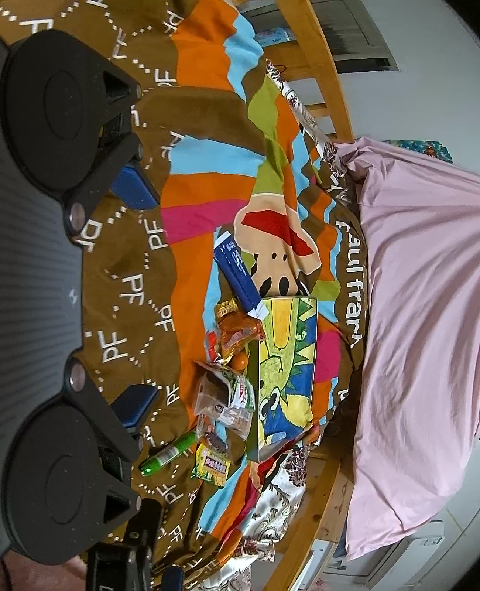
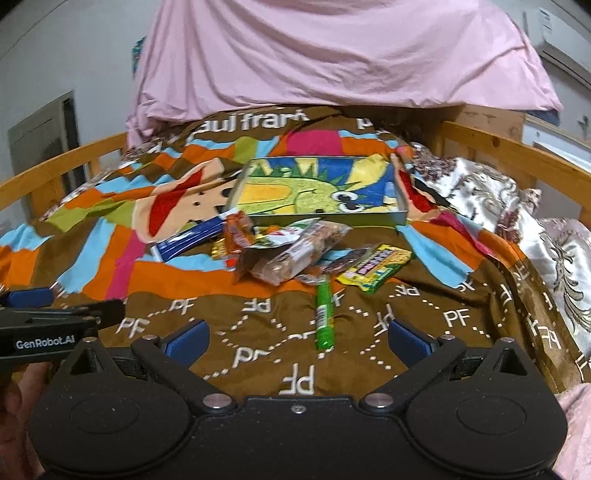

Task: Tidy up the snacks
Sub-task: 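Move both tools down toward the snacks beside the dinosaur tray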

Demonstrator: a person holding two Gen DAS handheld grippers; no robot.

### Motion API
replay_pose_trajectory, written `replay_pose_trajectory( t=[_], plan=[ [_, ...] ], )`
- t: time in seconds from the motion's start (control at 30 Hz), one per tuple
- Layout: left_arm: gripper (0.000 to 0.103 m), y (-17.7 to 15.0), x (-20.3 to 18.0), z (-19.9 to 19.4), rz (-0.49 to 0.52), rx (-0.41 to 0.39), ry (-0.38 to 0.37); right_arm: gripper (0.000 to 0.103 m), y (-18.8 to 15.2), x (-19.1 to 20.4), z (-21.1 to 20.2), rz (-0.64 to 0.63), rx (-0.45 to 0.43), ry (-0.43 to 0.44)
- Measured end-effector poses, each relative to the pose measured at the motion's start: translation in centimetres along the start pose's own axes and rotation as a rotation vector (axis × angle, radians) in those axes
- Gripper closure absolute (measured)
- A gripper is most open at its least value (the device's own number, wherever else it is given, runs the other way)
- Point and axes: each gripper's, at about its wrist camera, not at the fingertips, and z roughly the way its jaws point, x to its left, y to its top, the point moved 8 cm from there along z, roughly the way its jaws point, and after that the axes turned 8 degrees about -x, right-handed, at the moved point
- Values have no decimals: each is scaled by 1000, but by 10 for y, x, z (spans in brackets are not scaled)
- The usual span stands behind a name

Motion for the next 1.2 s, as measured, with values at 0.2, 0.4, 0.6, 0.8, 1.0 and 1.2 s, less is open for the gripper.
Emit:
replay_pose_trajectory(
  t=[0.2,0.4,0.6,0.8,1.0,1.2],
  plan=[
    [0,8,1,23,-3,12,1,0,7,-18,22,53,3,-57],
    [0,28,2,47,7,-12,8,0,10,-29,53,75,54,-52],
    [0,50,-4,79,-23,-21,-27,1,8,-35,77,143,119,-19],
    [0,58,-16,115,-43,18,-90,0,12,-38,101,164,149,14],
    [0,63,-29,144,-25,59,-137,0,19,-33,122,123,153,50],
    [0,65,-31,162,1,87,-144,0,32,-31,137,55,114,48]
  ],
)
